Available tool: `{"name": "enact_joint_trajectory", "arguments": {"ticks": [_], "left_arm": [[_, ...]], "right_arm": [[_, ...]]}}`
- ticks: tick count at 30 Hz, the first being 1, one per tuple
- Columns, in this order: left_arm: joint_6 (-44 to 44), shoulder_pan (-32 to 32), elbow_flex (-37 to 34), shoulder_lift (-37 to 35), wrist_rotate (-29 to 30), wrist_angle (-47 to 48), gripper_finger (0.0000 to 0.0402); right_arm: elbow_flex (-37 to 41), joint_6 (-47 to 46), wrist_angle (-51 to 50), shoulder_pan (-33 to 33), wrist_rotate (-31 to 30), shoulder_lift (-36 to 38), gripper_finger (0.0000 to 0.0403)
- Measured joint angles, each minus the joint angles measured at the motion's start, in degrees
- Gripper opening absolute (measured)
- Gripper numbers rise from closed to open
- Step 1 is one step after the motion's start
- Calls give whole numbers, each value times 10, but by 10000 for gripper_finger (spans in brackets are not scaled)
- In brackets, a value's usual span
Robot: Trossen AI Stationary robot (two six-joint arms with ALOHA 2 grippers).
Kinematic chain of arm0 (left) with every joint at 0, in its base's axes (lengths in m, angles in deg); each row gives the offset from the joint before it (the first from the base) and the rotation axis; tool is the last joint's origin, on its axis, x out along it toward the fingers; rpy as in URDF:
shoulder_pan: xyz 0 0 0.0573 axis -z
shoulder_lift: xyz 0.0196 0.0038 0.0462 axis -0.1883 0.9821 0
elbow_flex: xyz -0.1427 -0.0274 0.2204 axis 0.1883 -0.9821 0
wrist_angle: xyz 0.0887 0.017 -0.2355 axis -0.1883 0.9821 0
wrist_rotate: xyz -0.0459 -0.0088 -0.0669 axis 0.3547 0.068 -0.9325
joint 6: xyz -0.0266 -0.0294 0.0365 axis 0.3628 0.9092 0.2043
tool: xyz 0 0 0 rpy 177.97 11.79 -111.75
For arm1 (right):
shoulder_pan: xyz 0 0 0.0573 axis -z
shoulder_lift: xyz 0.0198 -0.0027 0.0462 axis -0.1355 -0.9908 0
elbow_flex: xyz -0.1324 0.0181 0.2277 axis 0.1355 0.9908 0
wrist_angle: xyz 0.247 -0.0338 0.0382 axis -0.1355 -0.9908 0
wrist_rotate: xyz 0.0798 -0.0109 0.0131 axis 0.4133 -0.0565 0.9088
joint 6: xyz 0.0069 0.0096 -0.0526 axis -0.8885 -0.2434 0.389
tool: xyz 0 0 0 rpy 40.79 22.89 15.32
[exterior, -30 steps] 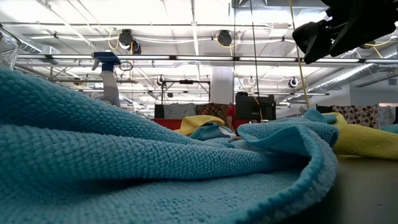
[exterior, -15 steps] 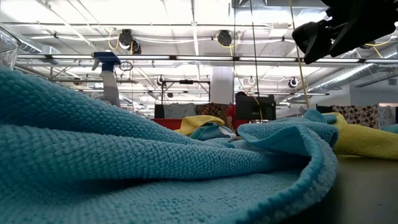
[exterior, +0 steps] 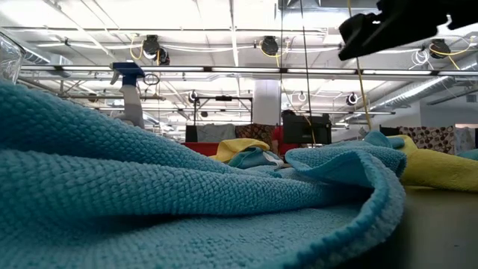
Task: Sort microfiber towel by color & place in baskets
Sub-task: Put the blue towel into the right transparent bin
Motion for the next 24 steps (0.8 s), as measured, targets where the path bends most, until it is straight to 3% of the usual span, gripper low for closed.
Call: {"name": "enact_joint_trajectory", "arguments": {"ticks": [8, 13, 17, 24], "left_arm": [[-136, -2, 0, -12, 253, -21, 118], [-211, -25, 0, -12, 365, -23, 118], [-256, -53, -6, -12, 402, -25, 118], [-261, -119, -74, -12, 399, -43, 118]], "right_arm": [[0, 53, 63, 53, 0, 0, 199], [0, 75, 104, 90, 0, 0, 199], [0, 94, 147, 130, 0, -19, 199], [0, 96, 237, 202, 33, -108, 199]]}}
